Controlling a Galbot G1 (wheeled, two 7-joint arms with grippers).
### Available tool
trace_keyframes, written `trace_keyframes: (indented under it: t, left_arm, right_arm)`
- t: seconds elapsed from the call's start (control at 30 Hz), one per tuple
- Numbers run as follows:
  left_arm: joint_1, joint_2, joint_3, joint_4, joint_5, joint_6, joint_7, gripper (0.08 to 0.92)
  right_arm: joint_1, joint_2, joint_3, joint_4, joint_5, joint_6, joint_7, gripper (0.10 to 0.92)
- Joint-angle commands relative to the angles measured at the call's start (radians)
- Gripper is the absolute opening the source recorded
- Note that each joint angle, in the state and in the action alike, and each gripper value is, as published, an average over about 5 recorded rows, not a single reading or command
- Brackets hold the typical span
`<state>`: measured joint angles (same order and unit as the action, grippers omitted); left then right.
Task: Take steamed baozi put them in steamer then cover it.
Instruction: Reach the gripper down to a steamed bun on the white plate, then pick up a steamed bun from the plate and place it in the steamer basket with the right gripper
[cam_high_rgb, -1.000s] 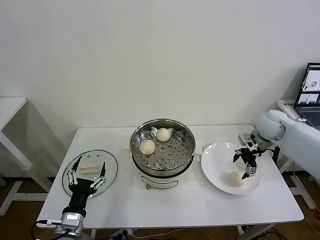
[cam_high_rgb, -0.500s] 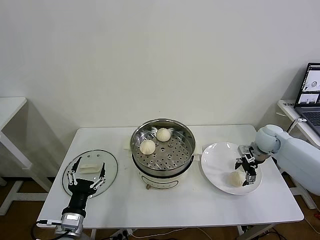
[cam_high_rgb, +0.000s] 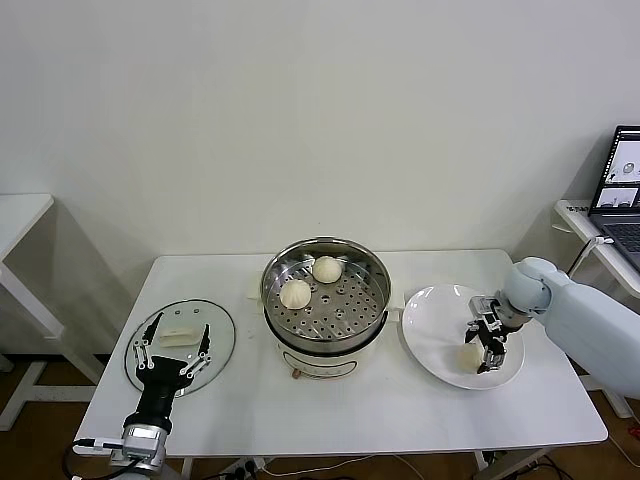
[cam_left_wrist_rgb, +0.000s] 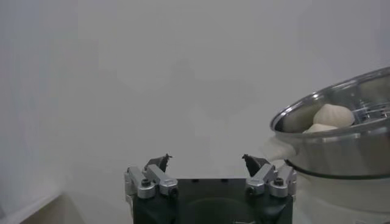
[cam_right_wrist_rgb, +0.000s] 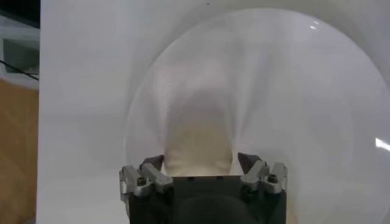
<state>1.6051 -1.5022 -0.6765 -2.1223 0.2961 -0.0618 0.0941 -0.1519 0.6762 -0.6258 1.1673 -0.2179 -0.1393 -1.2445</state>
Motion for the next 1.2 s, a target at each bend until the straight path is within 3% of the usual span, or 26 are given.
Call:
trace_keyframes:
  t: [0.03,0.3,0.63,0.83,1.03,1.2]
  left_arm:
    - [-0.001,0.002,-0.002,0.000,0.000,0.002,0.000,0.823]
    - [-0.001,0.003,0.002,-0.004,0.001,0.005,0.000,0.823]
    - [-0.007,0.005,0.008,-0.006,0.006,0.010,0.000,0.823]
    - [-0.016,0.006,0.013,-0.006,0.006,0.015,0.001,0.823]
    - [-0.021,0.010,0.004,-0.007,0.000,0.016,0.003,0.823]
    - [-0.018,0.016,-0.006,-0.012,-0.006,0.014,0.006,0.823]
  right_arm:
    - [-0.013,0.006,0.011,-0.008,-0.010,0.003,0.005,0.666]
    - [0.090,-0.012,-0.008,0.022,0.084,-0.005,0.003,0.663]
    - [0.692,0.001,-0.391,0.132,0.297,0.060,-0.012,0.662]
    - [0.927,0.107,-0.526,0.213,0.352,0.229,-0.006,0.669]
    - [0.976,0.260,-0.619,0.246,0.333,0.494,0.024,0.670]
    - [0.962,0.359,-0.695,0.233,0.310,0.628,0.058,0.670]
